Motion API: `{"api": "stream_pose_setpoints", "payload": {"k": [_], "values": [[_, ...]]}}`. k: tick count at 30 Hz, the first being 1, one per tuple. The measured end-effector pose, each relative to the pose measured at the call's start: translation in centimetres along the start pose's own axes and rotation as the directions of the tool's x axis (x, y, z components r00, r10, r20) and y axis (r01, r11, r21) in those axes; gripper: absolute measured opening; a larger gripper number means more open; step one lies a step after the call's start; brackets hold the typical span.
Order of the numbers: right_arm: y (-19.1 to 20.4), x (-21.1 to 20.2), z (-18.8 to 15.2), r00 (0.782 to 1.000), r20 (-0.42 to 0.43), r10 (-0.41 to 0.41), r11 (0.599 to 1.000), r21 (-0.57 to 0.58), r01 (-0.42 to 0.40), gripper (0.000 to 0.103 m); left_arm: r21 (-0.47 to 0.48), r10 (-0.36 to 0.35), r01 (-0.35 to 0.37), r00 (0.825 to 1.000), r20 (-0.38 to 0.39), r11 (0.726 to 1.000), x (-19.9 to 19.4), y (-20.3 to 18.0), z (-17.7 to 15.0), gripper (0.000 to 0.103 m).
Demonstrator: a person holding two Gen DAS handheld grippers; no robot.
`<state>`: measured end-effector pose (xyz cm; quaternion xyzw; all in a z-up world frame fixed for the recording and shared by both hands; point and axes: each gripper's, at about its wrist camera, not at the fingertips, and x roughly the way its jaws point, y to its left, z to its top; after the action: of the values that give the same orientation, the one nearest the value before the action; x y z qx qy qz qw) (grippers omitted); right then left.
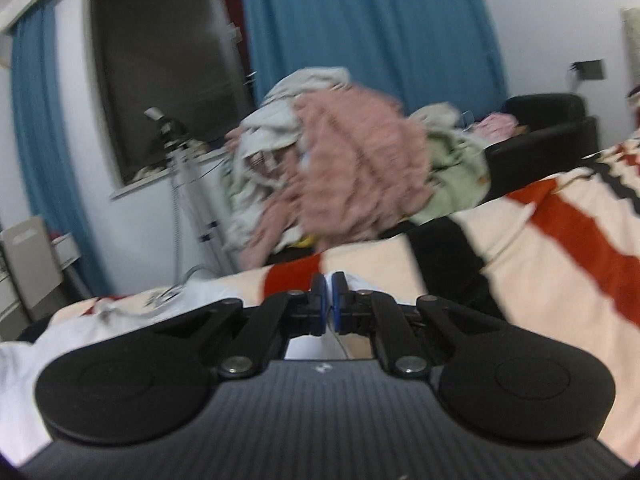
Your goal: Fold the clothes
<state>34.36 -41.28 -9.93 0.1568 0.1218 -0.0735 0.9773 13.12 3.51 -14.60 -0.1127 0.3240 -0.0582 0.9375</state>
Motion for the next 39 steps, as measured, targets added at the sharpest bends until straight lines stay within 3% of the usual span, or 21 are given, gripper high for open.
{"api": "stream_pose_setpoints", "payload": {"k": [4, 7, 10, 13, 14, 16, 17, 18, 21, 26, 29, 31, 35, 39], "values": [[-1.7, 0.6, -0.5, 0.989, 0.062, -0.133, 0.989, -0.055, 0.137, 0.006, 0.019, 0.023, -0.023, 1.000, 0.006, 1.000, 0.2, -0.3, -0.2, 0.095], [-3.6, 1.7, -1.4, 0.961, 0.083, -0.262, 0.962, -0.061, 0.267, 0.006, 0.054, 0.049, -0.048, 0.999, 0.000, 0.997, 0.8, -0.7, -0.5, 0.095], [-5.9, 2.7, -2.3, 0.954, -0.018, -0.299, 0.954, -0.014, 0.299, 0.008, 0.084, 0.061, -0.060, 0.998, -0.004, 0.995, 1.2, -1.2, -0.7, 0.095], [-6.9, 2.6, -2.2, 0.954, -0.055, -0.296, 0.954, 0.020, 0.298, 0.009, 0.106, 0.065, -0.065, 0.998, 0.001, 0.992, 1.3, -1.4, -0.7, 0.095], [-7.0, 2.4, -1.8, 0.956, -0.068, -0.286, 0.957, 0.037, 0.288, 0.014, 0.110, 0.063, -0.063, 0.998, 0.005, 0.992, 1.3, -1.5, -0.7, 0.095], [-6.7, 1.5, -0.6, 0.963, -0.084, -0.254, 0.962, 0.076, 0.261, 0.043, 0.122, 0.063, -0.064, 0.998, 0.017, 0.990, 1.1, -1.5, -0.8, 0.095], [-6.3, 0.9, 0.0, 0.968, -0.082, -0.236, 0.966, 0.093, 0.243, 0.075, 0.126, 0.061, -0.063, 0.998, 0.020, 0.990, 0.9, -1.5, -0.8, 0.095], [-5.6, -0.1, 0.4, 0.974, -0.064, -0.216, 0.970, 0.100, 0.222, 0.091, 0.130, 0.059, -0.061, 0.998, 0.022, 0.990, 0.8, -1.6, -0.8, 0.095], [-3.0, -4.2, 0.9, 0.984, -0.034, -0.172, 0.981, 0.080, 0.175, 0.090, 0.137, 0.048, -0.051, 0.998, 0.030, 0.989, 0.2, -1.5, -0.8, 0.095], [-0.2, -13.0, -0.8, 0.993, -0.071, -0.091, 0.990, 0.105, 0.098, 0.090, 0.176, 0.004, -0.014, 0.998, 0.057, 0.984, -1.5, -2.1, -1.1, 0.094], [1.0, -19.4, -1.3, 0.995, -0.090, -0.045, 0.989, 0.140, 0.058, 0.090, 0.227, -0.067, 0.059, 0.997, 0.026, 0.972, -2.6, -3.3, -1.5, 0.087], [1.4, -24.2, -1.7, 0.998, -0.054, -0.025, 0.987, 0.155, 0.033, 0.090, 0.253, -0.122, 0.118, 0.992, 0.002, 0.960, -3.9, -4.3, -2.2, 0.083], [1.1, -33.4, -3.1, 1.000, 0.025, -0.004, 0.971, 0.237, -0.002, 0.090, 0.280, -0.266, 0.276, 0.961, -0.073, 0.919, -6.4, -7.1, -4.4, 0.071], [0.1, -39.6, -3.8, 0.994, 0.105, -0.010, 0.949, 0.313, -0.024, 0.091, 0.321, -0.409, 0.438, 0.899, -0.155, 0.840, -8.0, -11.6, -7.3, 0.068]]}}
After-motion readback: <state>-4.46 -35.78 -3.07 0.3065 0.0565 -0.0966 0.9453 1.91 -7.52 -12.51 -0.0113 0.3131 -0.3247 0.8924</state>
